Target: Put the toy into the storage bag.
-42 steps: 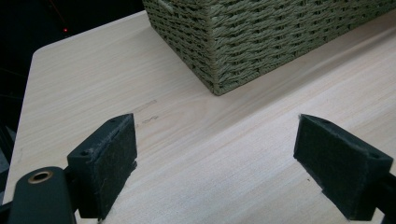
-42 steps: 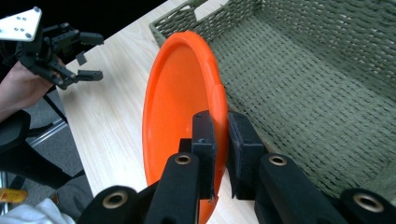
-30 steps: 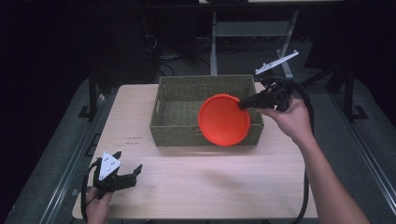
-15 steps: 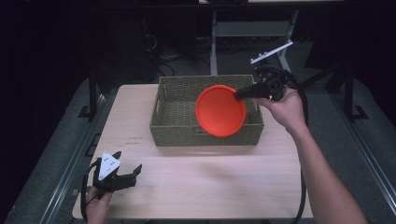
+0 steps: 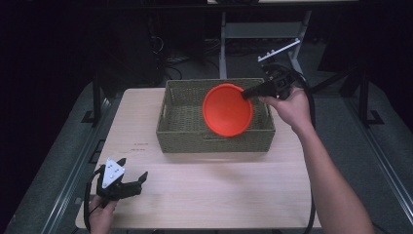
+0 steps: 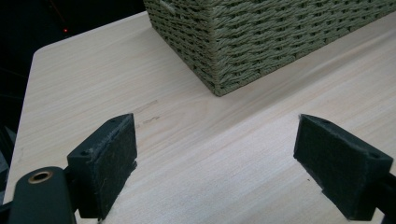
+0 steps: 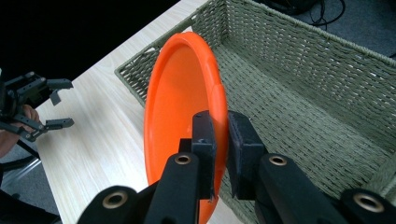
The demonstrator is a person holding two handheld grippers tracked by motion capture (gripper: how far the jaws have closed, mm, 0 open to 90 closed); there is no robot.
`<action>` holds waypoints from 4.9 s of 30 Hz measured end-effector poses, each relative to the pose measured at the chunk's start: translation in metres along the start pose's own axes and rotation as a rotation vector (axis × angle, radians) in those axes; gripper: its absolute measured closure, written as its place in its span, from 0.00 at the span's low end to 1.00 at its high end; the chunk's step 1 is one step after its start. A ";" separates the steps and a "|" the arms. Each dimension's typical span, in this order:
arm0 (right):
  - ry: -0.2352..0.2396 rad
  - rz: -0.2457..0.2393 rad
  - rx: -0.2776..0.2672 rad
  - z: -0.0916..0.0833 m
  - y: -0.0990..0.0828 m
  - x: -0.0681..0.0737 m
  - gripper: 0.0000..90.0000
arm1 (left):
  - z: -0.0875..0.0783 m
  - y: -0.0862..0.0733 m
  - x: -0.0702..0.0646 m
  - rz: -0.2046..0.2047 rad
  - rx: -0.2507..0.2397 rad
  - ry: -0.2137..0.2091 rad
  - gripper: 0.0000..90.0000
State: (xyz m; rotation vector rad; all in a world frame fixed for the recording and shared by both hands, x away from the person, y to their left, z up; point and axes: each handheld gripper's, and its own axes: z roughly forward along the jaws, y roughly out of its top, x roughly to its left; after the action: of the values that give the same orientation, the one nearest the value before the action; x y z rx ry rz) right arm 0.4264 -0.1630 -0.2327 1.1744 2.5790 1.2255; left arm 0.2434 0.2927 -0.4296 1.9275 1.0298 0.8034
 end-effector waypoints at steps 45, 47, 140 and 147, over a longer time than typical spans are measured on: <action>-0.089 0.093 0.001 0.034 0.018 -0.031 0.91 | -0.002 0.000 0.001 -0.002 -0.002 -0.003 0.14; -0.093 0.101 0.005 0.037 0.016 -0.035 0.91 | -0.002 0.000 0.000 -0.002 -0.004 -0.006 0.14; -0.123 0.216 0.135 0.107 -0.013 -0.071 0.70 | -0.002 0.000 0.002 -0.013 0.002 0.001 0.14; -0.095 0.237 0.110 0.098 -0.017 -0.077 0.66 | 0.002 0.002 0.000 0.004 0.009 -0.008 0.14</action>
State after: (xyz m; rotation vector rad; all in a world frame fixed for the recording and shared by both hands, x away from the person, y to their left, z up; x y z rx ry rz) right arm 0.5040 -0.1575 -0.3308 1.5576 2.5237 1.0446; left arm 0.2455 0.2918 -0.4290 1.9395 1.0263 0.7943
